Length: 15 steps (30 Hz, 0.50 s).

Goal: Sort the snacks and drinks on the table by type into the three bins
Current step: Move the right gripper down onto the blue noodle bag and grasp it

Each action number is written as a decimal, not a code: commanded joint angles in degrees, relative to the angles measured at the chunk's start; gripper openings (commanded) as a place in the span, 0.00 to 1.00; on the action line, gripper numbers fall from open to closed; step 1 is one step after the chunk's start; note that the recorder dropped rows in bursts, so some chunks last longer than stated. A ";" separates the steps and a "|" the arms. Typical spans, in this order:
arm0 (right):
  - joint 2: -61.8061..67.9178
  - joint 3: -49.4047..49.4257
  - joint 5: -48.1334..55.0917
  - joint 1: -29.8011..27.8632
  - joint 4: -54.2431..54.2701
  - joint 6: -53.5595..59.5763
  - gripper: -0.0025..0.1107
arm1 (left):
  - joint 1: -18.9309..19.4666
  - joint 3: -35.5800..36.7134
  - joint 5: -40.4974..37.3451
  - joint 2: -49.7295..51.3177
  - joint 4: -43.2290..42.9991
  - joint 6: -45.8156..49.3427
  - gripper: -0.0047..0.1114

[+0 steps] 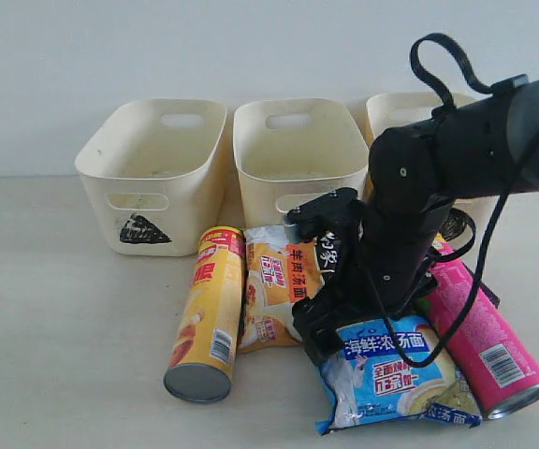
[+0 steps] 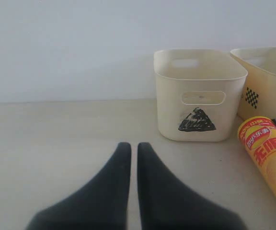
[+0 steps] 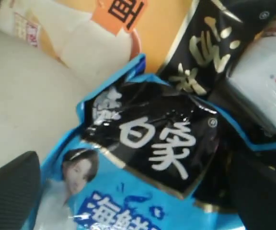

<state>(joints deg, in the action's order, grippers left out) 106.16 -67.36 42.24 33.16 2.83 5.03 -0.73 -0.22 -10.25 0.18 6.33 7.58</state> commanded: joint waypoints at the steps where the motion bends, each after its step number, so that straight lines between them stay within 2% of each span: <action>1: 3.10 -0.44 -1.52 0.18 -1.31 -1.39 0.87 | 0.22 0.22 -0.08 -0.18 0.34 0.21 0.08; 7: 6.38 -0.44 -1.21 0.18 -1.31 -1.39 0.86 | 0.22 0.22 -0.08 -0.18 0.34 0.21 0.08; 9: 6.48 -0.44 -0.80 0.18 -1.20 -1.39 0.79 | 0.22 0.22 -0.08 -0.18 0.34 0.21 0.08; 11: 6.37 -0.44 -0.53 0.18 -1.20 -1.51 0.62 | 0.22 0.22 -0.08 -0.18 0.34 0.21 0.08; 13: 6.37 -0.88 0.44 0.18 -1.20 -1.51 0.41 | 0.22 0.22 -0.08 -0.18 0.34 0.21 0.08; 14: 6.37 -1.31 1.31 0.18 -1.04 -1.51 0.24 | 0.22 0.22 -0.08 -0.18 0.34 0.21 0.08; 15: 6.37 -1.43 2.10 0.18 -0.82 -1.51 0.12 | 0.22 0.22 -0.08 -0.18 0.34 0.21 0.08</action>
<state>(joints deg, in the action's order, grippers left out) 111.91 -68.46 41.75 33.25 1.93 3.82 -0.73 -0.22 -10.25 0.18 6.33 7.58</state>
